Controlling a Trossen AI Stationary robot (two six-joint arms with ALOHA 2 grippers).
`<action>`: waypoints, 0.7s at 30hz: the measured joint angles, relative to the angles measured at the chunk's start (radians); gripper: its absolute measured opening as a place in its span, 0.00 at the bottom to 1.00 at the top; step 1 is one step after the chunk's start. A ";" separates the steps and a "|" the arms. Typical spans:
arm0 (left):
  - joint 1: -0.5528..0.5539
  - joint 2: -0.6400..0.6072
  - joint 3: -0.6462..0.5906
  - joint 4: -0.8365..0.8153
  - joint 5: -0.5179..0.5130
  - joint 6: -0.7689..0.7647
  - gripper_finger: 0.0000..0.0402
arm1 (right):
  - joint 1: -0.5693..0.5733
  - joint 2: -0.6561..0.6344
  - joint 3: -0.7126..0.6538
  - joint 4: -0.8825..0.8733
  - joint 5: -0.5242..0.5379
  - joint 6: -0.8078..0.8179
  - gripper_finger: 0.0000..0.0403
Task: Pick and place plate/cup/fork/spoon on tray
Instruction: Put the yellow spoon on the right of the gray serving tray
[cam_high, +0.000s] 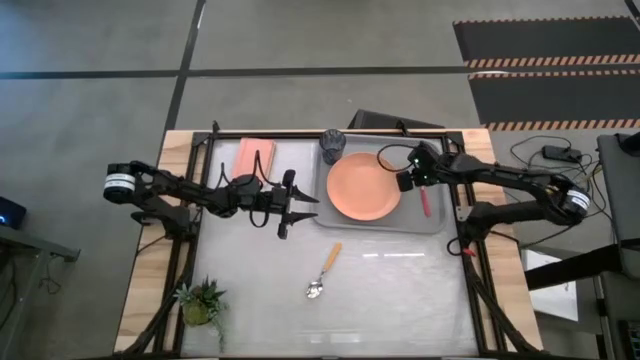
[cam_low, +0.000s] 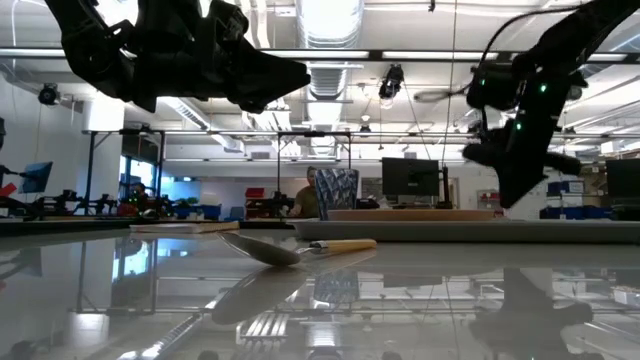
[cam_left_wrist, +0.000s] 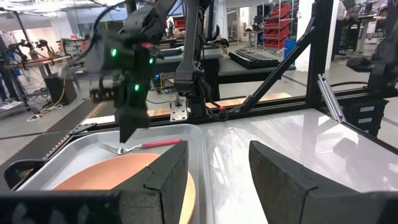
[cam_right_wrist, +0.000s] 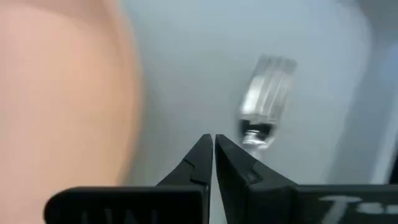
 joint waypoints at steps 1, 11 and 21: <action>0.000 0.000 0.000 0.000 0.000 0.000 0.38 | 0.012 -0.024 0.006 -0.003 -0.016 -0.003 0.02; 0.000 -0.037 -0.006 0.001 0.000 -0.001 0.38 | 0.329 -0.223 0.012 0.088 -0.052 -0.081 0.02; 0.004 -0.241 -0.011 0.002 0.000 0.085 0.38 | 0.695 -0.132 0.012 0.540 -0.052 -0.328 0.02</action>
